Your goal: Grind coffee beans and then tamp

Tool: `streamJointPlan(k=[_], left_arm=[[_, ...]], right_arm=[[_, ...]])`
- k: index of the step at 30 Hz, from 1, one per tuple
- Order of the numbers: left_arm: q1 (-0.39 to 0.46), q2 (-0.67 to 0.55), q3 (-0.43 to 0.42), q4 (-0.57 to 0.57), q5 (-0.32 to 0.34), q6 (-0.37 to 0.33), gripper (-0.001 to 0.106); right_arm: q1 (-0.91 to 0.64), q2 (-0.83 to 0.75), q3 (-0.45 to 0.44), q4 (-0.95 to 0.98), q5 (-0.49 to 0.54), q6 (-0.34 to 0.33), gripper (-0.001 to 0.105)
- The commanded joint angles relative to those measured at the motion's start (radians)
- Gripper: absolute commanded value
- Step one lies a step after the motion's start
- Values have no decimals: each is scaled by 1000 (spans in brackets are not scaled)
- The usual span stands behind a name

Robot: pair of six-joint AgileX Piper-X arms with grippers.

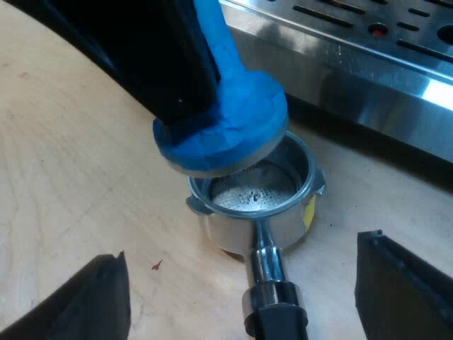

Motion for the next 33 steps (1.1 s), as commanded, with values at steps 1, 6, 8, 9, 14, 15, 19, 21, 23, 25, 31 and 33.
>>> streamJointPlan(k=[1, 6, 8, 9, 14, 15, 19, 21, 23, 25, 31, 33], left_arm=[[-6, 11, -8, -18, -5, 3, 0], [-6, 34, -8, -24, -28, 3, 0], [-6, 46, -8, -29, -28, 3, 0], [-6, 51, -8, -31, -28, 3, 0], [-6, 68, -8, -50, -28, 3, 0], [-6, 72, -8, -54, -28, 3, 0], [-6, 86, -8, -55, -28, 3, 0], [-6, 88, -8, -54, -28, 3, 0], [-6, 87, -8, -58, -28, 3, 0], [-6, 94, -8, -62, -28, 3, 0], [-6, 132, -8, -61, -28, 3, 0], [-6, 141, -8, -61, -28, 3, 0]], right_arm=[[-1, -12, -2, -9, 2, -2, 67], [-1, -12, -2, -9, 2, -2, 67], [-1, -12, -2, -9, 1, -2, 67], [-1, -12, -2, -9, -1, 0, 67], [2, -12, -2, -9, -2, 14, 67], [2, -12, -2, -9, -2, 20, 67], [2, -12, -2, -7, -2, 21, 67], [2, -12, -2, -7, -2, 21, 67], [2, -12, -2, -7, -2, 21, 67], [2, -12, -2, -7, -2, 21, 67], [2, -12, -2, -7, -2, 21, 67], [2, -12, -2, -7, -2, 21, 67]])
